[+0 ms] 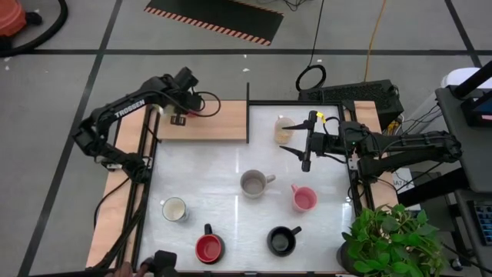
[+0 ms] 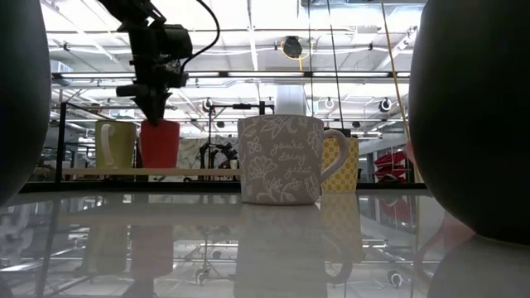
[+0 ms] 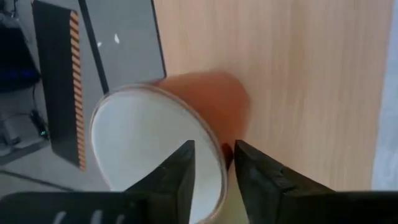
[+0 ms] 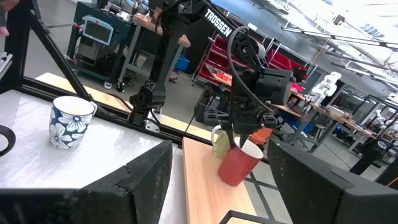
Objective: Place coffee mugs
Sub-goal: Put the red mug on the shelf, then put the black mug on the shelf
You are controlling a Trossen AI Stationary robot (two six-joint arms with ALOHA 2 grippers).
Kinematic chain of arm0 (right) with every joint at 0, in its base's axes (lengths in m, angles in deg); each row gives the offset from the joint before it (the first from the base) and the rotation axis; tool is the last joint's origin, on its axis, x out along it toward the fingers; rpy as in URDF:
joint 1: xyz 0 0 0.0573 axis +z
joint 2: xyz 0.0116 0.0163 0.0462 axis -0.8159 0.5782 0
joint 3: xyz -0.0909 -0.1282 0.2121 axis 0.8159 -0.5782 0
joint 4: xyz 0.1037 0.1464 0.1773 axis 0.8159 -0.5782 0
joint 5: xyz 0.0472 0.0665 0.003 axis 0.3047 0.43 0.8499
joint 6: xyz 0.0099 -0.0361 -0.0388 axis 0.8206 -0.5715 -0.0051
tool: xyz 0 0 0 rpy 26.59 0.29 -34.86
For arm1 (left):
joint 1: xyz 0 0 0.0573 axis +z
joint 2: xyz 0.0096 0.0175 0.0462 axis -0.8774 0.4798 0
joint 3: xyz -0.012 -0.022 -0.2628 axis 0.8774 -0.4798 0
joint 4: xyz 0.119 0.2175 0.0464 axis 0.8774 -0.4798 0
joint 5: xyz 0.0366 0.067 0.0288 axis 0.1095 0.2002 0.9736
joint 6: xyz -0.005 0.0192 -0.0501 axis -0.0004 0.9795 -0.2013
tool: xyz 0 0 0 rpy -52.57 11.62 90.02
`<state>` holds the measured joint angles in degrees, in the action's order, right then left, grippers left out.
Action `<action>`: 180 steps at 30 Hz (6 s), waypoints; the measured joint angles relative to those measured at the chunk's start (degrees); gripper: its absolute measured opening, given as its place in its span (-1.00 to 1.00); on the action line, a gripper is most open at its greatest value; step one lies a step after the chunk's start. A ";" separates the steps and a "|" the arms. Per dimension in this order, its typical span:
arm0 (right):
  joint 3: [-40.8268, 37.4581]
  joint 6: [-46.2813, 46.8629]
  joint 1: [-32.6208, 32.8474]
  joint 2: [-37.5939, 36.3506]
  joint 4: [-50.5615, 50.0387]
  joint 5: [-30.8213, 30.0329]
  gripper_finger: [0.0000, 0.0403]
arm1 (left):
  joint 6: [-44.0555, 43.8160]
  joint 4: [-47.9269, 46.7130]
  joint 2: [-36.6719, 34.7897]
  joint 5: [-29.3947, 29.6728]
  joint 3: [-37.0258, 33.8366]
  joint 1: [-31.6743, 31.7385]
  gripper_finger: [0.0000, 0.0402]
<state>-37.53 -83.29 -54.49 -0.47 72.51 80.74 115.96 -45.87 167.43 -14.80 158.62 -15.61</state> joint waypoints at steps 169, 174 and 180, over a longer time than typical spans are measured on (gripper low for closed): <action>7.23 61.33 39.69 35.10 -5.74 -13.96 -0.25 | -83.88 26.86 -2.74 28.75 -8.83 -85.20 -0.24; 7.23 58.67 37.57 34.69 -3.22 -10.37 -0.21 | -82.92 26.88 -2.48 28.73 -8.83 -85.19 -0.24; 12.39 58.32 37.00 34.71 -9.23 -6.06 -0.20 | -77.04 26.34 -3.18 28.74 -8.83 -85.12 -0.24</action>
<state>-25.15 -24.97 -17.49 34.24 63.28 74.68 38.92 -19.53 164.25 13.94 149.79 -100.73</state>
